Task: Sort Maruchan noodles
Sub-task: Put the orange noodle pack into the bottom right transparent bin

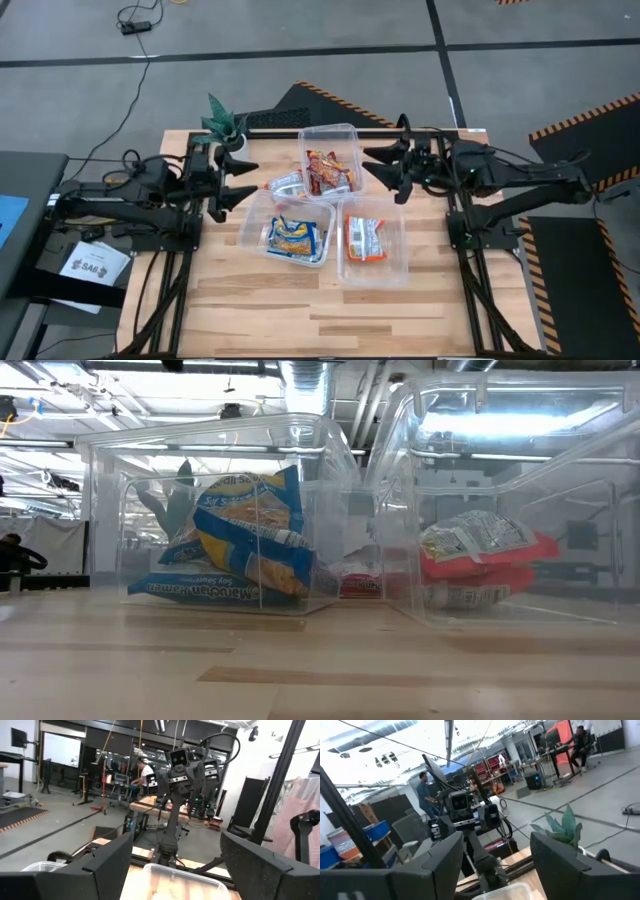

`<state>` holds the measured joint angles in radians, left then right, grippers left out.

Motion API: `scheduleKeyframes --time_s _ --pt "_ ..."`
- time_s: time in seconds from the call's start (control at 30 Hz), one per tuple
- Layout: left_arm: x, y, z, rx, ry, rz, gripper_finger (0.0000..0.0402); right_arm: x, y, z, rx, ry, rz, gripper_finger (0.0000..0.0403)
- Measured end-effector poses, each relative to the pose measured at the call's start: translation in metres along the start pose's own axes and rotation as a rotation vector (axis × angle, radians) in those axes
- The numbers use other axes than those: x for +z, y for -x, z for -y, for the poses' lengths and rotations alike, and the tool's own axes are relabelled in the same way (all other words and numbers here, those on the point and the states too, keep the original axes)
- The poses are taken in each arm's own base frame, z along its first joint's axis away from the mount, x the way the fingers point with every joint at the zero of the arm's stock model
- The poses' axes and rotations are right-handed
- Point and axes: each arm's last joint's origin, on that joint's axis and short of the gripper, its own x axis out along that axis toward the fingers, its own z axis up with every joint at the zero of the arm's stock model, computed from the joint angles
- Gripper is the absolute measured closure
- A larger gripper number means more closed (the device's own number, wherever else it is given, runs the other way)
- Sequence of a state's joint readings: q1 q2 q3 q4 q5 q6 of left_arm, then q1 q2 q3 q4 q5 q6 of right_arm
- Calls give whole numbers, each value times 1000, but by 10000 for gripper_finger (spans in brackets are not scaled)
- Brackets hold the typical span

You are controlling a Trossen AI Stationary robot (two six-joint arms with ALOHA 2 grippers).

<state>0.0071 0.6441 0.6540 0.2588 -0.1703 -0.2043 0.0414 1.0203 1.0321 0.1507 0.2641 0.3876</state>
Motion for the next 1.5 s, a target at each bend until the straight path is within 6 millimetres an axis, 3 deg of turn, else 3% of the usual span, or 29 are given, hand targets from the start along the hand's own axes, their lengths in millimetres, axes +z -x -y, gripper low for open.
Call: scheduleKeyframes --time_s 0.2,0.37,0.53,0.67,0.83,0.93,1.1,1.23,1.37,1.5 --pt "-7 -6 -5 166 47 -11 113 -1 0 0 -4 -4 -12 150" --pt "-23 -29 -16 352 174 -163 113 -1 0 0 -5 -24 -13 150" --pt "-40 -61 -41 601 186 -449 113 -1 0 2 -11 -25 -17 150" --pt "-55 -87 -66 688 190 -569 113 -2 0 2 -13 -24 -22 150" --pt "-81 -97 -101 797 237 -691 113 -2 0 1 -11 -26 -24 150" --pt "-91 -96 -122 763 276 -790 113 -3 0 0 -9 -25 -34 150" --pt "-105 -97 -154 498 312 -944 113 -7 1 2 -23 -32 -66 150" --pt "-120 -93 -179 447 402 -1011 113 -9 1 3 -36 -72 -90 150" --pt "-139 -89 -194 473 430 -1085 113 -10 1 3 -42 -91 -105 150" --pt "-153 -91 -196 408 398 -1140 113 -10 1 3 -42 -90 -105 150"
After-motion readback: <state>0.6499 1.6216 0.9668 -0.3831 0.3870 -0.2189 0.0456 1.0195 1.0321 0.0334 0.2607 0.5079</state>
